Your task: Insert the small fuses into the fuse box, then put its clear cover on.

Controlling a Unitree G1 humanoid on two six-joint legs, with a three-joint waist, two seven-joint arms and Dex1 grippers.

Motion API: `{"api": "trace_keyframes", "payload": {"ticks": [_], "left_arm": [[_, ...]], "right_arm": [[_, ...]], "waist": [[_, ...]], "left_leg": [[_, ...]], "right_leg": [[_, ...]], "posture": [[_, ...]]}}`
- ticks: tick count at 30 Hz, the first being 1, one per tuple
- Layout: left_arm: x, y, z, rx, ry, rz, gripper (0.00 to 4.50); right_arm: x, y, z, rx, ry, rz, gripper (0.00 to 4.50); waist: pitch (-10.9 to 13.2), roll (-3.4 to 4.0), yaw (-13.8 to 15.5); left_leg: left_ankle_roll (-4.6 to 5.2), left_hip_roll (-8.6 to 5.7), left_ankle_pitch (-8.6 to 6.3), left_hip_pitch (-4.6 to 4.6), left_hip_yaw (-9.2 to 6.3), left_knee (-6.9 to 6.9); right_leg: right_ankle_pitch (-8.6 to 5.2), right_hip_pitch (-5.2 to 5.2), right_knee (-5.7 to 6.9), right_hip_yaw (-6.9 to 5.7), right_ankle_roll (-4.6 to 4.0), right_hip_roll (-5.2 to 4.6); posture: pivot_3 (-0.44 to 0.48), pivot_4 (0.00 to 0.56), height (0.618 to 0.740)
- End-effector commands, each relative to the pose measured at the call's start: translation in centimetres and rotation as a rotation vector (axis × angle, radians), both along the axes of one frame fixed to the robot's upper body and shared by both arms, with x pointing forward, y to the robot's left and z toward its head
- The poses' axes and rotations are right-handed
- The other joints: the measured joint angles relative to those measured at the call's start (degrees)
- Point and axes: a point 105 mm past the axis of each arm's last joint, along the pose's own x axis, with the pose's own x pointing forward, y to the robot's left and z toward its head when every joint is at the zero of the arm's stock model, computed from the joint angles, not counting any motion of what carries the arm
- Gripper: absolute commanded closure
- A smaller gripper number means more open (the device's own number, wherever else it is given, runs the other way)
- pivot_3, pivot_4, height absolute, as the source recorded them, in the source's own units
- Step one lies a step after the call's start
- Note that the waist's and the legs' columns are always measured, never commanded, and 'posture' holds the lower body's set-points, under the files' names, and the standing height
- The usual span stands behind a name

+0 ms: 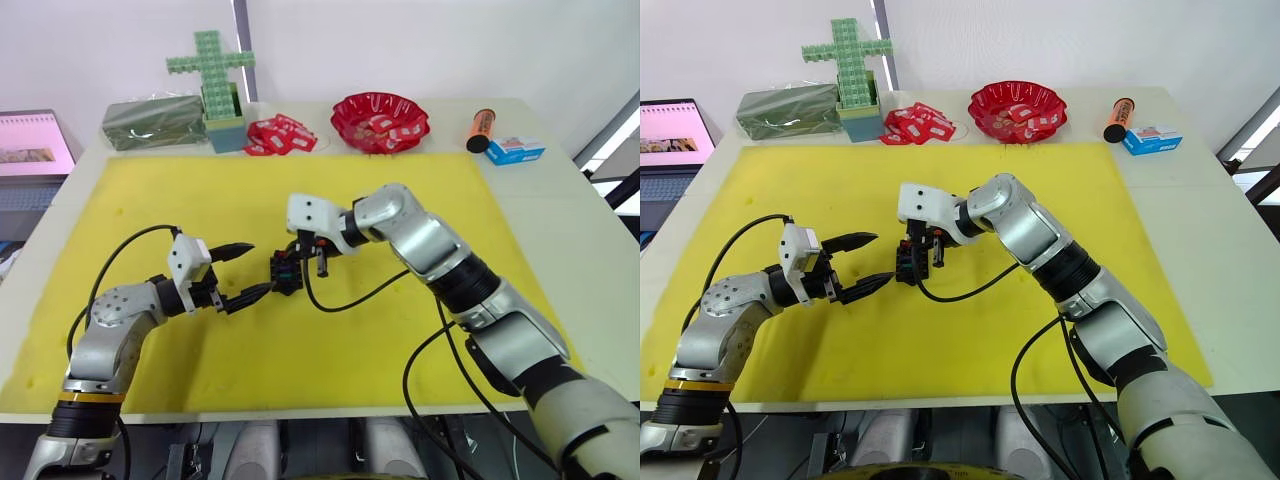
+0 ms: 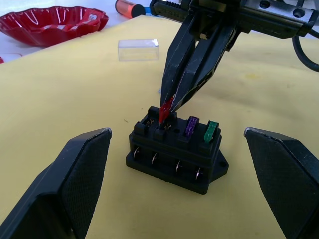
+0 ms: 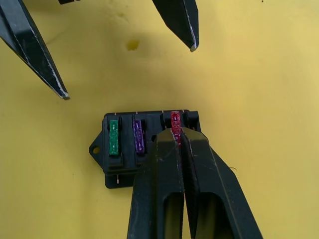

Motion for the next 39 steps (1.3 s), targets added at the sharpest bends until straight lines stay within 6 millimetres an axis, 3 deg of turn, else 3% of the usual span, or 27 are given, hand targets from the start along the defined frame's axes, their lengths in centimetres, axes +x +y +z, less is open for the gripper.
{"api": "trace_keyframes", "payload": {"ticks": [1, 19, 30, 39], "left_arm": [[0.2, 0.2, 1.3, 0.015, -0.062, 0.002, 0.0], [0.1, 0.2, 1.2, 0.026, -0.059, 0.006, 0.0], [0.2, 0.1, 1.3, 0.034, -0.062, 0.002, 0.0], [0.2, 0.1, 1.3, 0.037, -0.062, 0.001, 0.0]], "right_arm": [[-0.1, 0.4, 0.9, 0.025, -0.031, 0.016, 4.47], [-0.3, 0.2, 0.0, -0.022, -0.023, 0.034, 4.47], [0.6, 0.1, -0.4, -0.043, -0.045, 0.014, 4.47], [0.6, 0.4, 0.1, -0.014, -0.045, 0.022, 4.47]], "waist": [[0.0, 0.0, 0.0], [0.0, 0.0, 0.0], [0.0, 0.0, 0.0], [0.0, 0.0, -0.1]], "left_leg": [[0.0, 0.0, 0.0, 0.0, 0.0, 0.0], [0.0, 0.0, 0.0, 0.0, 0.0, 0.0], [0.0, 0.0, 0.0, 0.01, 0.01, 0.0], [0.0, 0.01, 0.0, 0.03, 0.0, 0.0]], "right_leg": [[0.0, 0.0, 0.0, 0.0, 0.0, 0.0], [0.0, 0.0, 0.01, 0.0, 0.0, 0.0], [0.0, 0.0, 0.01, 0.0, 0.0, 0.0], [0.0, 0.0, 0.05, 0.0, 0.0, 0.0]], "posture": [[0.0, 0.15, 0.74], [0.0, 0.15, 0.74], [0.0, 0.15, 0.74], [0.0, 0.15, 0.74]]}}
